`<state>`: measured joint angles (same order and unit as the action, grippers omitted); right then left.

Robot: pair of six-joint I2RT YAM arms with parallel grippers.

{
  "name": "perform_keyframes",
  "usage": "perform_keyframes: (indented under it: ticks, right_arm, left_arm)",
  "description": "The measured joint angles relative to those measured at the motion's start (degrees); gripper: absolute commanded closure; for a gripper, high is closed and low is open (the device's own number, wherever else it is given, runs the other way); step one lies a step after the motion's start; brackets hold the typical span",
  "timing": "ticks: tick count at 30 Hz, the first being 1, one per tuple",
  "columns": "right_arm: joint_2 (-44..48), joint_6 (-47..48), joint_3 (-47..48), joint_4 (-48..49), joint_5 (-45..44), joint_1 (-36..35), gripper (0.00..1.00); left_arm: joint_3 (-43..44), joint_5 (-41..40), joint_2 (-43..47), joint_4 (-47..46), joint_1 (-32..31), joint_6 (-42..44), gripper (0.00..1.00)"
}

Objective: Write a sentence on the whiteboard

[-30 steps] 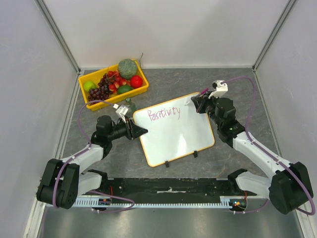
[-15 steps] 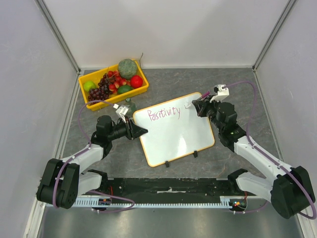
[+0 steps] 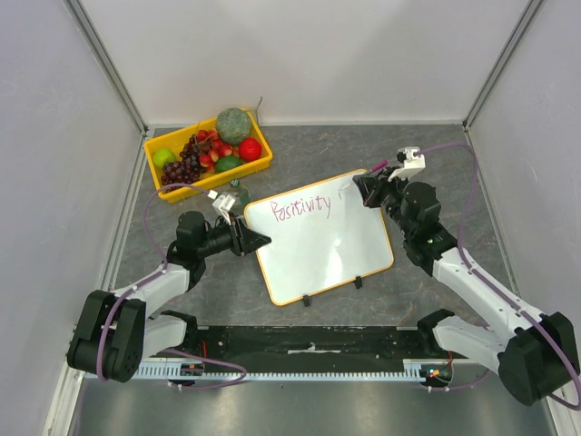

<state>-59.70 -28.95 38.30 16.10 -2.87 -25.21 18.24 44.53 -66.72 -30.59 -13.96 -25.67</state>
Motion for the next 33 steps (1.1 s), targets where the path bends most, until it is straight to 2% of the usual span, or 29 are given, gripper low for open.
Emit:
perform_keyframes:
  ticks: [13,23,33]
  right_arm:
    - [-6.8,-0.5,3.3,1.9,-0.6,0.0,1.0]
    - [-6.3,-1.0,2.5,3.0,-1.0,0.0,1.0]
    - [-1.9,-1.0,2.2,2.0,-2.2,0.0,1.0]
  left_arm:
    - [0.0,0.0,0.0,0.1,0.0,0.0,0.98]
    - [0.0,0.0,0.0,0.0,0.0,0.0,0.98]
    - [0.0,0.1,0.0,0.0,0.0,0.0,0.98]
